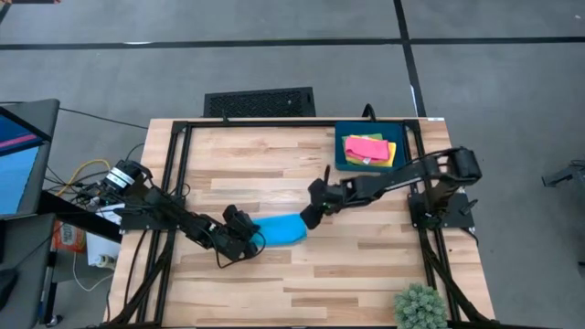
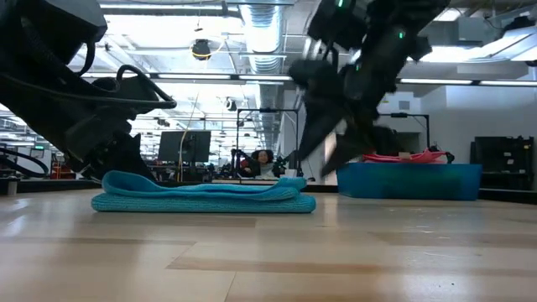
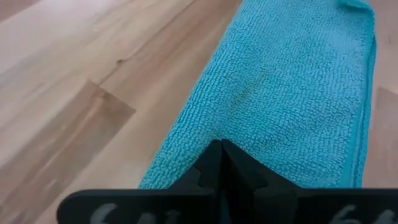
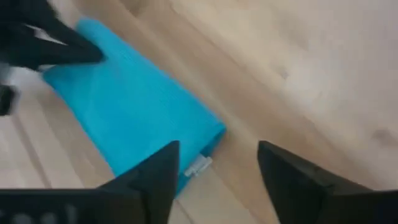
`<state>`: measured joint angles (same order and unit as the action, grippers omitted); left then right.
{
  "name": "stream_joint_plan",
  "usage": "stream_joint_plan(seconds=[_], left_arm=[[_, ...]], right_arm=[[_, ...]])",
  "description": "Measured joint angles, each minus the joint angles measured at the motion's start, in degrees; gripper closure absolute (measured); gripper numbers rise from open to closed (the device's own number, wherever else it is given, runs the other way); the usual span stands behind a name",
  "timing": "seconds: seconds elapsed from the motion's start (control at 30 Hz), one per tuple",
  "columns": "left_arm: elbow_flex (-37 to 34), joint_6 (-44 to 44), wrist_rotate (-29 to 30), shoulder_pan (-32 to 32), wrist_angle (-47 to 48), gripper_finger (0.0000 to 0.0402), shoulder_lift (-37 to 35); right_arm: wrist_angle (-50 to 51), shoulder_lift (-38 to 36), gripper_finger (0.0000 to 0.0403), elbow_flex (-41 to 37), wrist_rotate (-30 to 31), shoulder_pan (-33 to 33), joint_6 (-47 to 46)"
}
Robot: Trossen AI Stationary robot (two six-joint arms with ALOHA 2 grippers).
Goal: Fold microfiber towels
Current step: Put the light blue microfiber towel into the bin
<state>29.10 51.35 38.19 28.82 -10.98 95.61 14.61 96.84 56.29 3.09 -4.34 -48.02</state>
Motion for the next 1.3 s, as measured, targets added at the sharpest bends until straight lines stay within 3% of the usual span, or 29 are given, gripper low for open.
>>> stream_joint_plan(seconds=[0.23, 0.47, 0.57, 0.93, 1.07, 1.2, 1.3], left_arm=[[0.0, 0.8, -0.7, 0.0, -0.4, 0.0401, 0.0], [0.0, 1.5, -0.6, 0.0, -0.5, 0.0401, 0.0], [0.0, 1.5, -0.6, 0.0, -0.5, 0.0401, 0.0], [0.0, 1.9, -0.5, 0.0, -0.6, 0.0401, 0.0], [0.0, 1.9, -0.5, 0.0, -0.5, 0.0401, 0.0], [0.1, 1.9, -1.1, 0.0, -0.7, 0.0401, -0.2], [0.1, 1.3, -2.6, -0.2, 0.0, 0.0401, -2.6]], right_arm=[[-7.1, 9.0, 0.0102, 0.0, -3.1, -3.1, -10.3], [-10.2, 10.3, 0.0097, 0.1, 2.6, -5.0, -14.5], [-10.5, 10.5, 0.0105, 0.1, 2.1, -4.6, -15.5], [-18.8, 17.3, 0.0183, 1.5, -1.6, -5.4, -16.0], [-17.5, 17.3, 0.0254, 1.4, -3.1, -4.6, -14.6], [-18.0, 17.5, 0.0363, 1.2, -6.4, -3.4, -11.0], [-18.0, 16.3, 0.0381, 1.1, -8.9, -1.9, -8.7]])
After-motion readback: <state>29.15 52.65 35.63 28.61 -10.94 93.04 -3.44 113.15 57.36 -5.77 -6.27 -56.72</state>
